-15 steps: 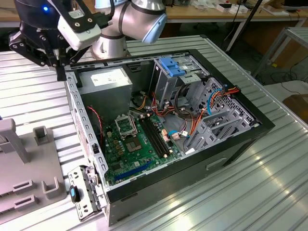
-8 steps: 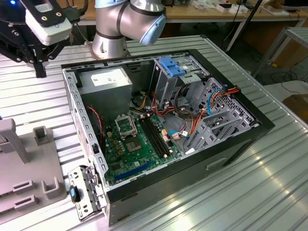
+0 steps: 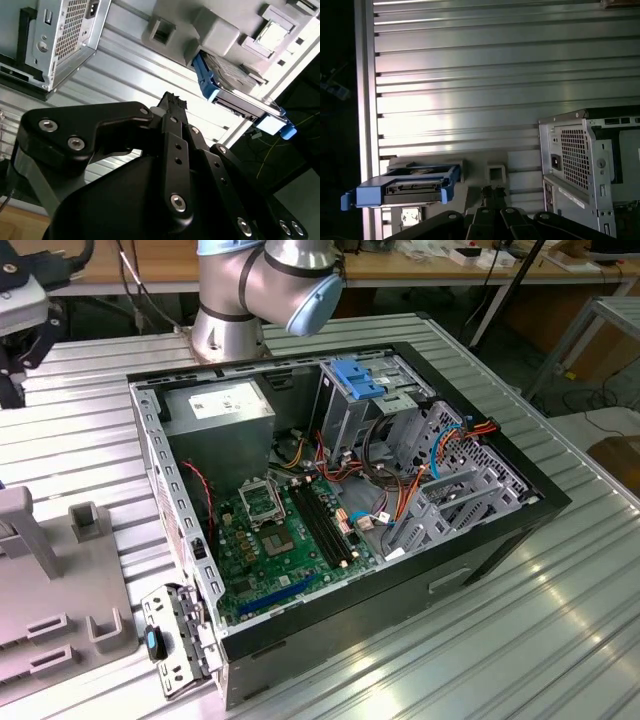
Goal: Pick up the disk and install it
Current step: 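Reach for the disk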
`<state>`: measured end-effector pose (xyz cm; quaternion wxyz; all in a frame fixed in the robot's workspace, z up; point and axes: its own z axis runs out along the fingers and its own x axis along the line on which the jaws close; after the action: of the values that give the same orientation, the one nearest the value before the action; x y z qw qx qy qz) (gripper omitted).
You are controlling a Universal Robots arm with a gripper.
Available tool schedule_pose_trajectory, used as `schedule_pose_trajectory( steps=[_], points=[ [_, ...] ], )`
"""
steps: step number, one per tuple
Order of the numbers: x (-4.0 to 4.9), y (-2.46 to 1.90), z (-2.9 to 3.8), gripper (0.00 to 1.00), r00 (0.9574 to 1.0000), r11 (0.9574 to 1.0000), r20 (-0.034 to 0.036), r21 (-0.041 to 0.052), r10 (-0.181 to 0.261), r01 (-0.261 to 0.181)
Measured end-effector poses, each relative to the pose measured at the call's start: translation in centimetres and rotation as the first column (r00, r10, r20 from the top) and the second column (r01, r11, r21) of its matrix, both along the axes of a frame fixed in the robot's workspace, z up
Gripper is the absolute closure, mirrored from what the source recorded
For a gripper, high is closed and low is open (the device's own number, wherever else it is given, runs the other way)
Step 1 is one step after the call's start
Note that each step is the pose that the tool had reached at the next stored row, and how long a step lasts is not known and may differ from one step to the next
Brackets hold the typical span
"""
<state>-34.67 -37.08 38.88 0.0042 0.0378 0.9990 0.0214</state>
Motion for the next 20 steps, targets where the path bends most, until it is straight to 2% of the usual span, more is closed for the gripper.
schedule_pose_trajectory(
  steps=[3,6,9,14,20],
  points=[
    [-1.61,0.01,-0.02,0.89,1.0,1.0,-0.0006,0.0,0.0,0.0],
    [-4.05,0.01,-0.06,0.89,1.0,1.0,-0.0013,0.0,0.0,0.0],
    [-5.4,0.01,-0.07,0.89,1.0,1.0,-0.0018,0.0,0.0,0.0],
    [-8.76,0.01,-0.12,0.89,1.0,1.0,-0.0027,0.0,0.0,0.0],
    [-8.98,0.01,-0.12,0.89,1.0,1.0,-0.0027,0.0,0.0,0.0]
  ],
)
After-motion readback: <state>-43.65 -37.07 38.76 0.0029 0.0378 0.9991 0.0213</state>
